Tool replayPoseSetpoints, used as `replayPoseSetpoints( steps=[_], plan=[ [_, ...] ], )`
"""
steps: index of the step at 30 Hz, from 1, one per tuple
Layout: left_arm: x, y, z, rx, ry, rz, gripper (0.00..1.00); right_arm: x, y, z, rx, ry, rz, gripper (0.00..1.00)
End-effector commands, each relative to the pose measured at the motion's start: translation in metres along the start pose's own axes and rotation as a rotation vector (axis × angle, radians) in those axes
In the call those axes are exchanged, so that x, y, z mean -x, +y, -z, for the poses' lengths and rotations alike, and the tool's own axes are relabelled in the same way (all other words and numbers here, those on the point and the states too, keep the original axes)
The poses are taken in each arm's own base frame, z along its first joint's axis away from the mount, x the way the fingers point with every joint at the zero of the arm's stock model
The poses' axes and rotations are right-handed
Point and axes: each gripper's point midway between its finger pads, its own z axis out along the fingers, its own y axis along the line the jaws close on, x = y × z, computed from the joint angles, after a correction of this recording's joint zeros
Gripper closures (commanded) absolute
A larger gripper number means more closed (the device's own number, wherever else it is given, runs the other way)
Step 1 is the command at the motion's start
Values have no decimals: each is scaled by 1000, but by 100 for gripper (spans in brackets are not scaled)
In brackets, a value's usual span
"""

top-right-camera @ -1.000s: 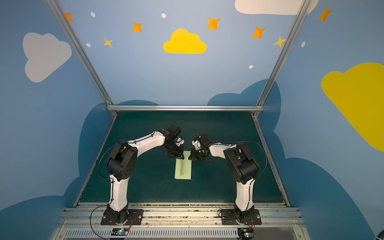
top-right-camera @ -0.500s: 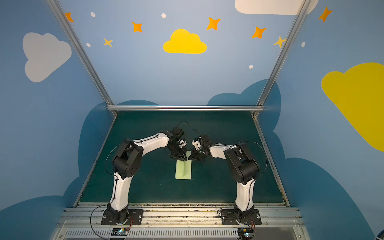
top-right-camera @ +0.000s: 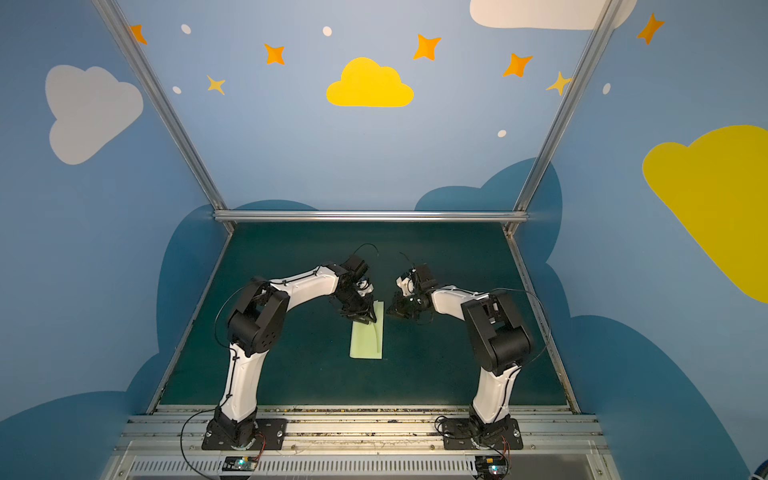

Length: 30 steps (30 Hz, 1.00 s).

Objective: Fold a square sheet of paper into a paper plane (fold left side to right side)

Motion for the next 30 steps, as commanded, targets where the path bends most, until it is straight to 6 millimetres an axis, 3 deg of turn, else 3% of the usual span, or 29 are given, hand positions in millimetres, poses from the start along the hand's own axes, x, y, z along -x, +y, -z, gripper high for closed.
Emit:
replayPoseSetpoints(
  steps=[1,7,18,26,30],
  plan=[
    [-7,9,-6,26,17,-1,69,8,13,10,36,-1,1,100],
    [-7,7,-5,23,13,-5,63,16,23,-6,59,40,5,100],
    [-8,5,-3,13,13,-11,64,14,29,-41,71,106,1,100],
    [-8,2,0,3,8,-21,64,-1,13,-60,38,155,-25,100],
    [-9,-12,10,-47,0,-44,59,-8,-1,-63,11,163,-46,100]
  ],
)
